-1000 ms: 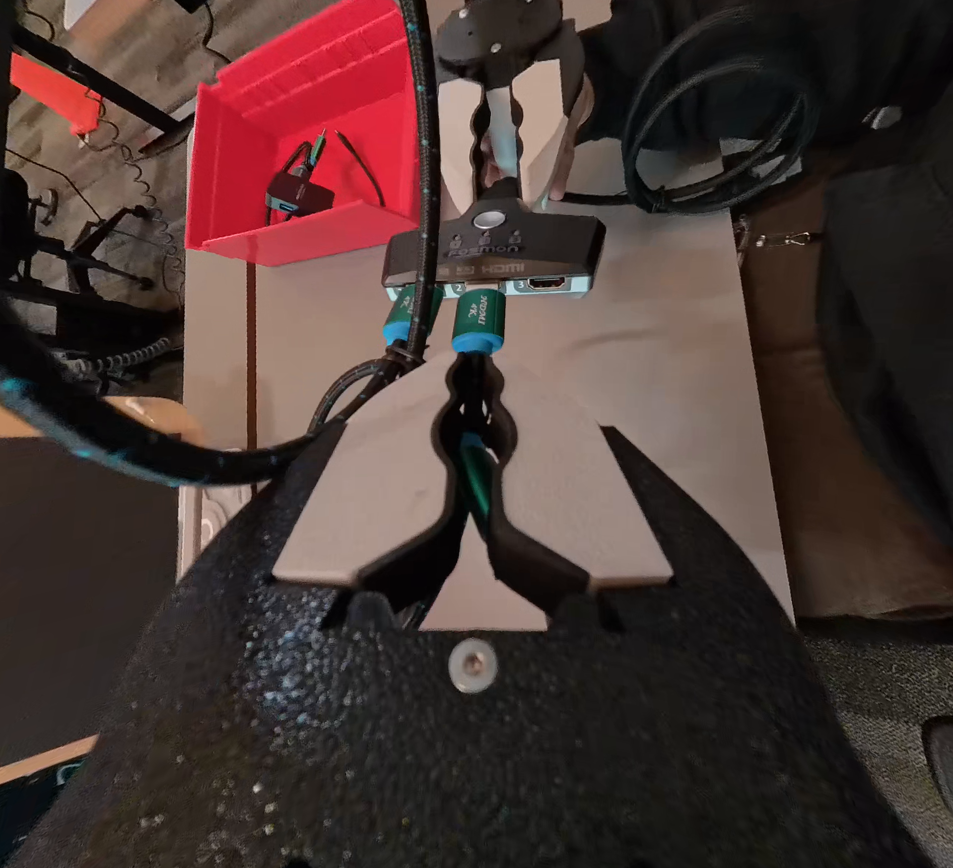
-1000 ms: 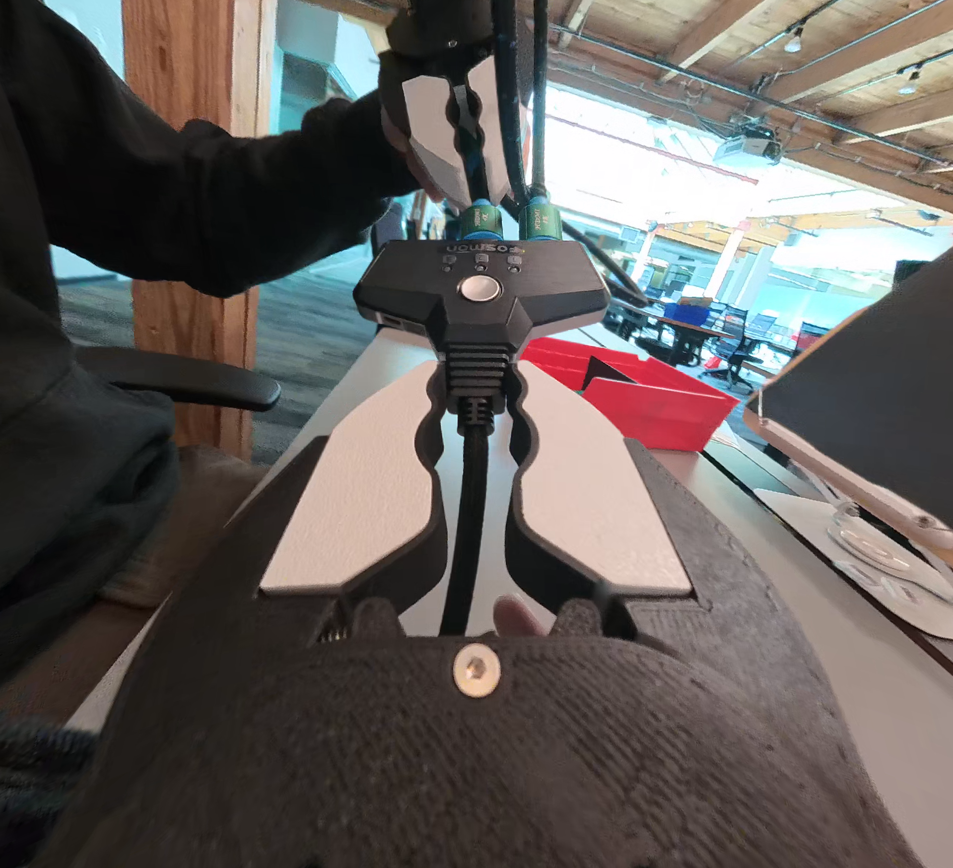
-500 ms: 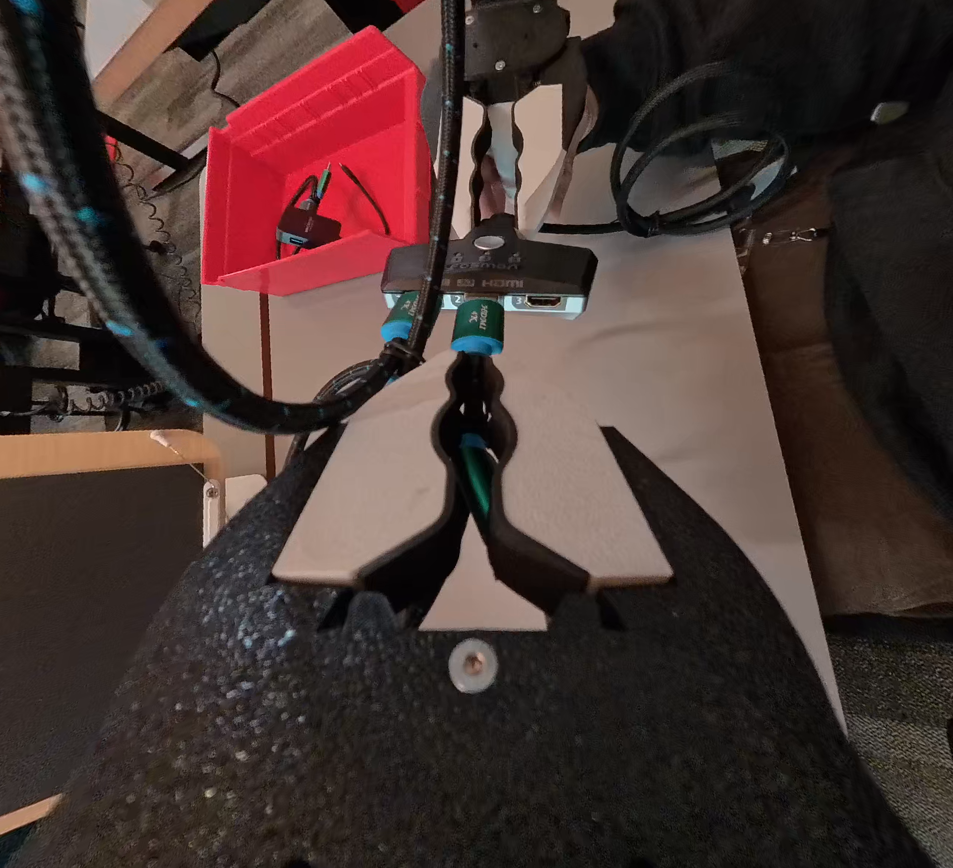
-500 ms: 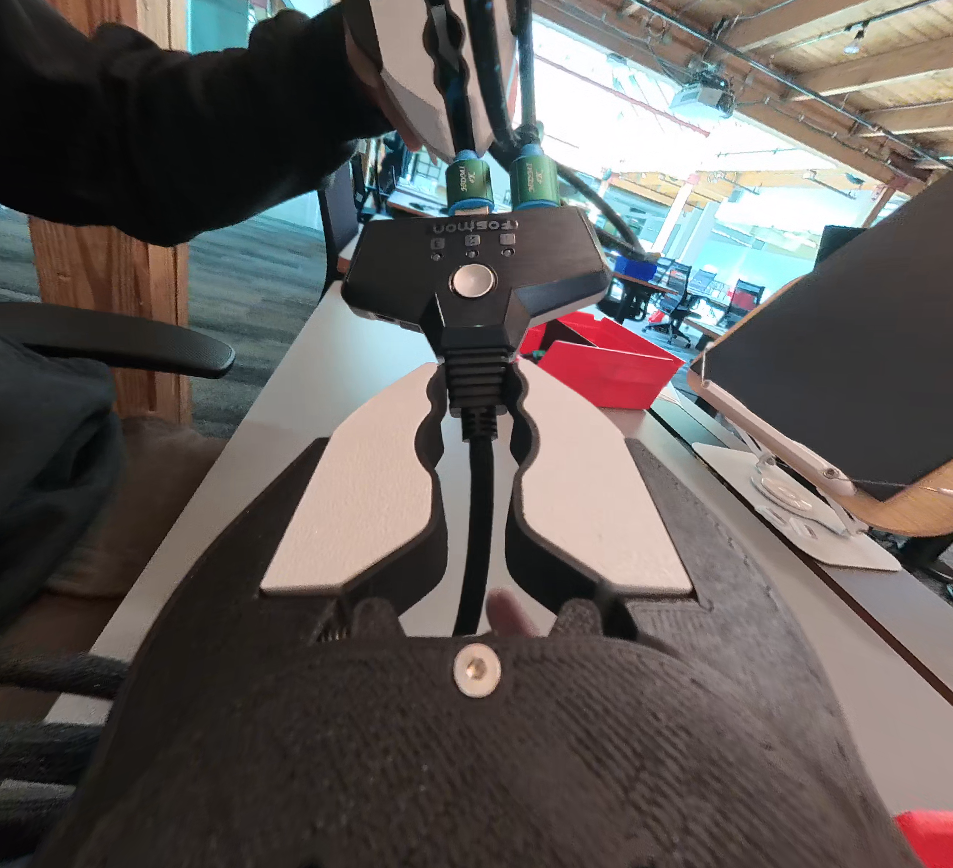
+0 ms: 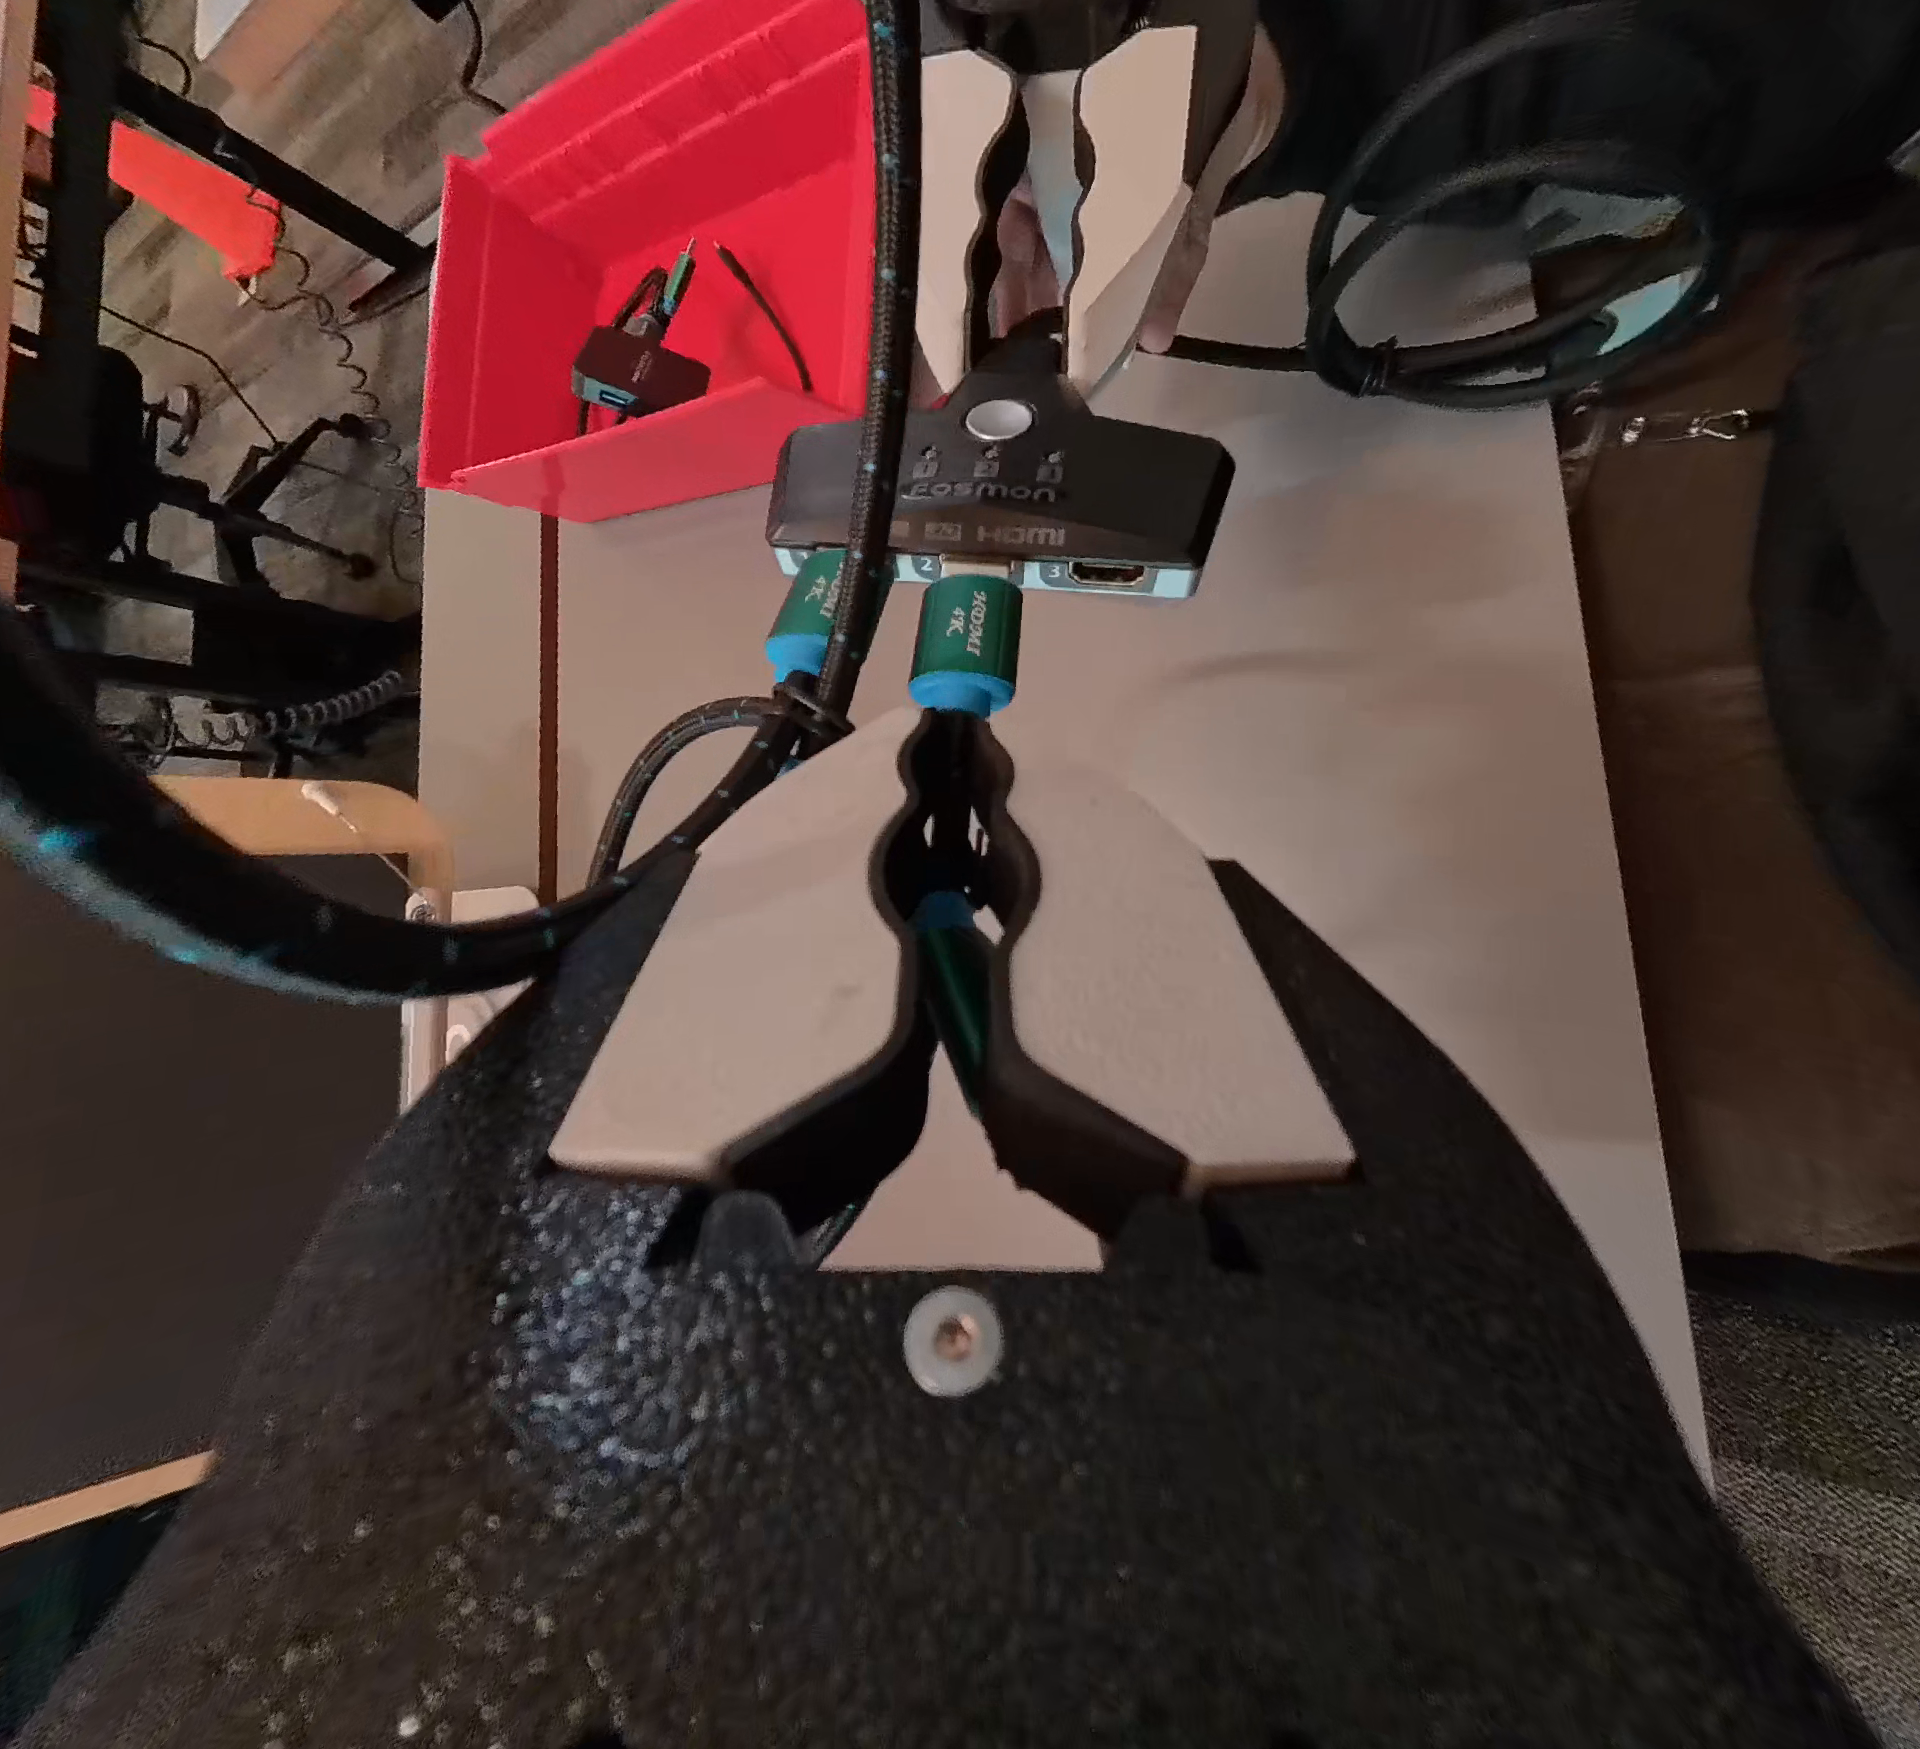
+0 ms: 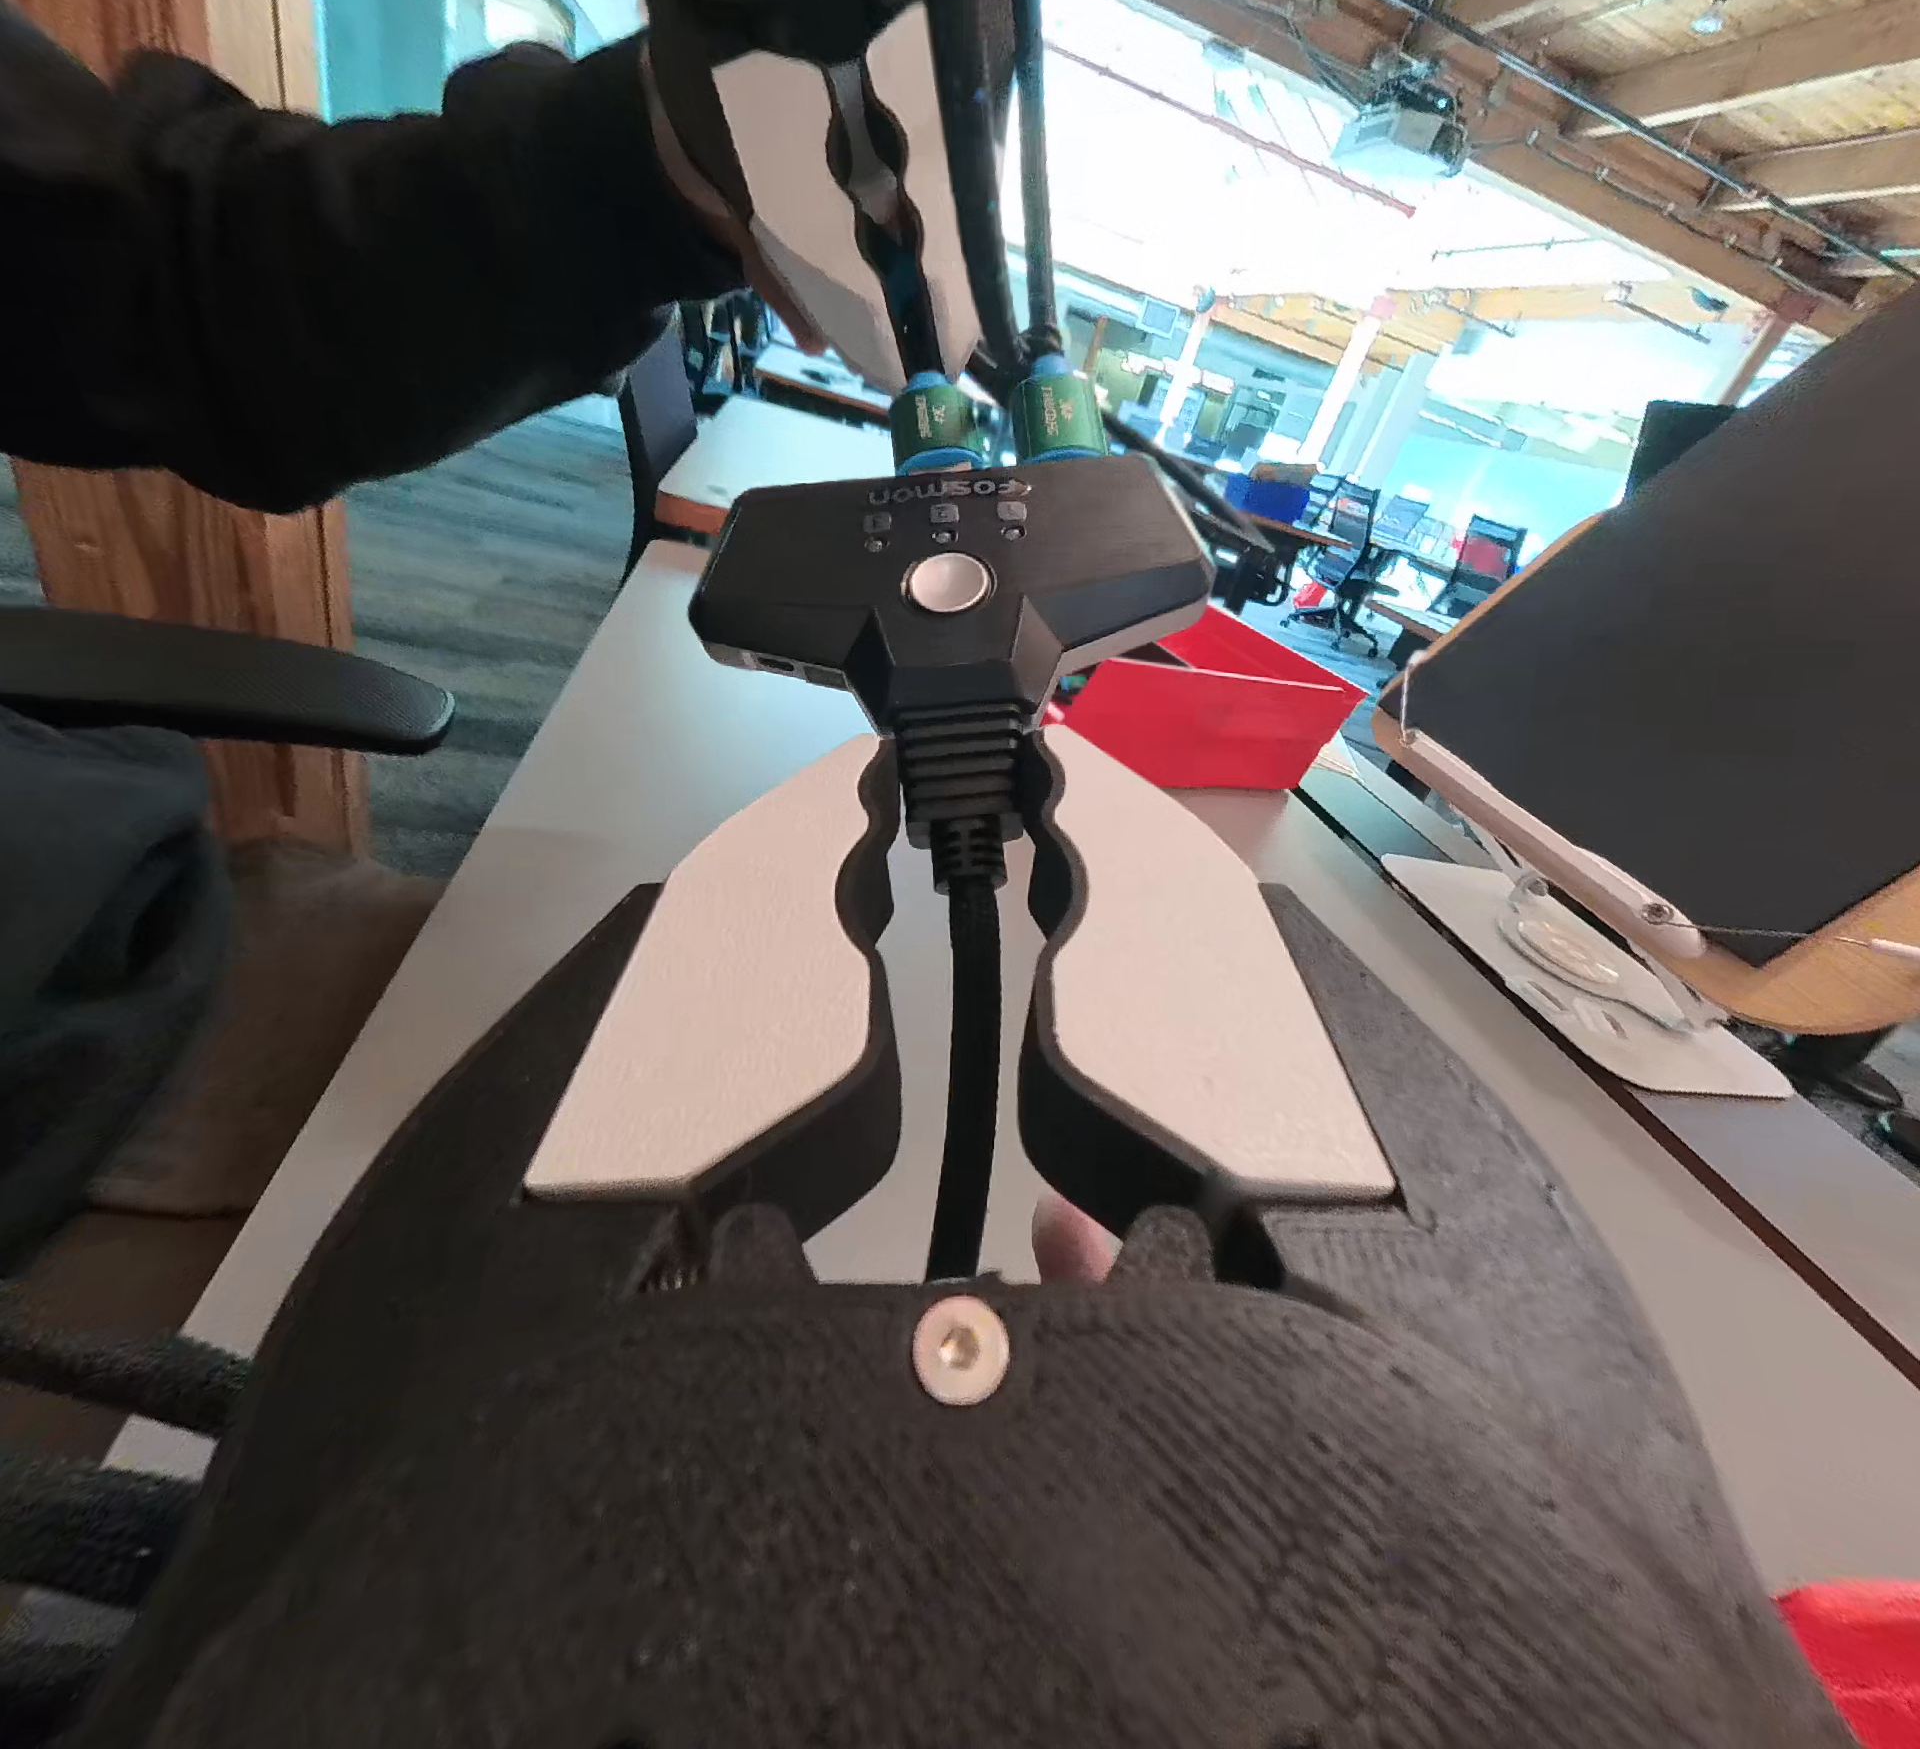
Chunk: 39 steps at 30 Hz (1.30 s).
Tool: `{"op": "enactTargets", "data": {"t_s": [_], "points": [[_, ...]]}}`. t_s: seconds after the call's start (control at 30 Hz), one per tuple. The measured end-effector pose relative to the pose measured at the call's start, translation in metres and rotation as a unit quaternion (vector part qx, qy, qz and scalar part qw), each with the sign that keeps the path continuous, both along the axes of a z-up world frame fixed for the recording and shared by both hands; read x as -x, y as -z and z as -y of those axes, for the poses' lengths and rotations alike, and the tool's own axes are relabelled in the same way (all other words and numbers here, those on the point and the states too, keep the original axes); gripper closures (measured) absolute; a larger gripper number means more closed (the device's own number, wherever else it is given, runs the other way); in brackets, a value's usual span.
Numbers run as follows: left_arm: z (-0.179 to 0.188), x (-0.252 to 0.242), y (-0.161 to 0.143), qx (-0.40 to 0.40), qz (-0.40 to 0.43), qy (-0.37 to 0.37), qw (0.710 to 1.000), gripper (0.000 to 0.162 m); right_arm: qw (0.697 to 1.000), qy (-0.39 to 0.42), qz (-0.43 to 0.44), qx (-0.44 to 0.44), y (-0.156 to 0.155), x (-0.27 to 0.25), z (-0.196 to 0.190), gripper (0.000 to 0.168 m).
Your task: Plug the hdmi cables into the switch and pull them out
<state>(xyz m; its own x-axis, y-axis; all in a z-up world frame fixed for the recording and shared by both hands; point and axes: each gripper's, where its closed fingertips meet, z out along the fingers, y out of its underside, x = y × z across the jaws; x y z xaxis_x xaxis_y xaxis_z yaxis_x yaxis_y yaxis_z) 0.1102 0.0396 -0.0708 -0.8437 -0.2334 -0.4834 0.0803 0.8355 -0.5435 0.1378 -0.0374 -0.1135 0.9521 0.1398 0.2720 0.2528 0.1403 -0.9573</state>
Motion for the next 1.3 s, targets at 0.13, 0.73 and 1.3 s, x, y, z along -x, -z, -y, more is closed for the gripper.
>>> {"op": "enactTargets", "data": {"t_s": [0.13, 0.73, 1.3], "points": [[-0.004, -0.003, 0.009, 0.002, -0.008, -0.002, 1.000, 0.158, 0.999, 0.013, 0.009, 0.031, 0.010, -0.004, -0.005, 0.145], [0.003, 0.010, -0.001, 0.169, -0.007, 0.006, 0.986, 0.162, 0.999, -0.043, 0.025, -0.006, -0.006, 0.017, -0.015, 0.146], [-0.022, 0.007, 0.003, 0.081, 0.028, -0.049, 0.995, 0.137, 0.996, -0.064, -0.008, -0.056, -0.016, 0.013, -0.004, 0.145]]}}
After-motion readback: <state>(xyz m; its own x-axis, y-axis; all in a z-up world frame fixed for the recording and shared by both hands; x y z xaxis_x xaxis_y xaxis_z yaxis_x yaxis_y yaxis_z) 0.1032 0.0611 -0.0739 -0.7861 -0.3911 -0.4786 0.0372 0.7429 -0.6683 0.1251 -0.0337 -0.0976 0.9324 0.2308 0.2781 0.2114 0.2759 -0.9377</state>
